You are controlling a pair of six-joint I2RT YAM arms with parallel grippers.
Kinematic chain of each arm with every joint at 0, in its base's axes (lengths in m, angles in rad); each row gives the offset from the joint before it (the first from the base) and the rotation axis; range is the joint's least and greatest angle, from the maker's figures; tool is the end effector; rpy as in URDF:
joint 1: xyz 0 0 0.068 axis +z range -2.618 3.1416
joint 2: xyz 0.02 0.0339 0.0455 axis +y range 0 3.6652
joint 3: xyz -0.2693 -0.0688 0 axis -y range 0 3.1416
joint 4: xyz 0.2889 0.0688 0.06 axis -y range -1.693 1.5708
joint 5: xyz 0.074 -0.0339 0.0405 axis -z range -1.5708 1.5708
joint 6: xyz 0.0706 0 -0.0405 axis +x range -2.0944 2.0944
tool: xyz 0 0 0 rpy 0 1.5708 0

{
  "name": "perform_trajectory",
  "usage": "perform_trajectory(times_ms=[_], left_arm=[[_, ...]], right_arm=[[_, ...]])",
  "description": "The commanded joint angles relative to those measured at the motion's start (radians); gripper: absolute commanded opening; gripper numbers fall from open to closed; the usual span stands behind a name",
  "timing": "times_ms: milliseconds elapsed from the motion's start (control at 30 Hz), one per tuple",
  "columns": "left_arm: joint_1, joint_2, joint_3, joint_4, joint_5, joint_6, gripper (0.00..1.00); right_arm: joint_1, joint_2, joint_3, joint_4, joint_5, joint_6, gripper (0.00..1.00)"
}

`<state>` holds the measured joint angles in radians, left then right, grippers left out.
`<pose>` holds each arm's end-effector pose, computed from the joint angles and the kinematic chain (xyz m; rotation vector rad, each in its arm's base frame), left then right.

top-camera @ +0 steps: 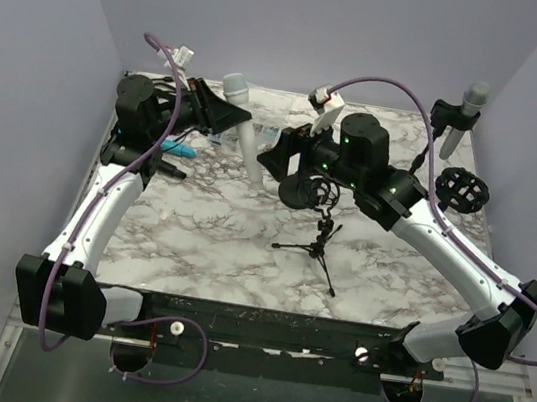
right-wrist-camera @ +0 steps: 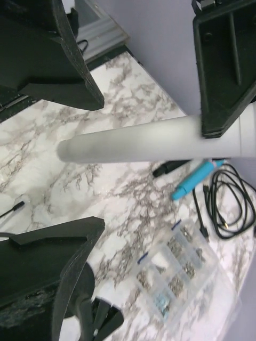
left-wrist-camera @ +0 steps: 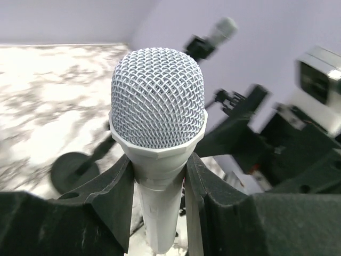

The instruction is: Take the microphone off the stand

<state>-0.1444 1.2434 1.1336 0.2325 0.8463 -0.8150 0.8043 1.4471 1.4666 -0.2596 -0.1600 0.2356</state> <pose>0.3358 -0.1023 0.4113 0.2238 1.6382 -1.3576 0.2791 0.3060 0.4122 -0.6458 1.7847 0.8703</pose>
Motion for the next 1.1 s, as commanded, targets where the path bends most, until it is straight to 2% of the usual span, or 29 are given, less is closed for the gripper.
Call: perform_trajectory(times_ms=[0, 133, 233, 400, 700, 800, 1067], left_arm=[[0.094, -0.017, 0.060, -0.287, -0.265, 0.035, 0.00], [0.182, -0.002, 0.103, -0.552, -0.549, -0.005, 0.00], [0.240, 0.003, 0.117, -0.677, -0.721, -0.075, 0.00], [0.334, -0.005, 0.056, -0.762, -0.902, -0.209, 0.00], [0.505, 0.182, 0.039, -0.807, -0.826, -0.290, 0.00], [0.527, 0.238, 0.009, -0.790, -0.808, -0.318, 0.00], [0.529, 0.292, -0.021, -0.755, -0.888, -0.313, 0.00]], right_arm=[[0.007, -0.074, -0.022, -0.003, 0.214, -0.019, 0.89], [0.006, -0.097, -0.041, 0.001, 0.260, -0.025, 0.89], [0.006, -0.094, -0.044, -0.004, 0.282, -0.029, 0.89], [0.006, -0.077, -0.035, -0.014, 0.293, -0.027, 0.89], [0.006, -0.097, -0.024, -0.015, 0.326, -0.045, 0.89], [0.006, -0.111, -0.026, -0.013, 0.328, -0.046, 0.89], [0.006, -0.153, -0.050, -0.017, 0.365, -0.061, 0.89]])
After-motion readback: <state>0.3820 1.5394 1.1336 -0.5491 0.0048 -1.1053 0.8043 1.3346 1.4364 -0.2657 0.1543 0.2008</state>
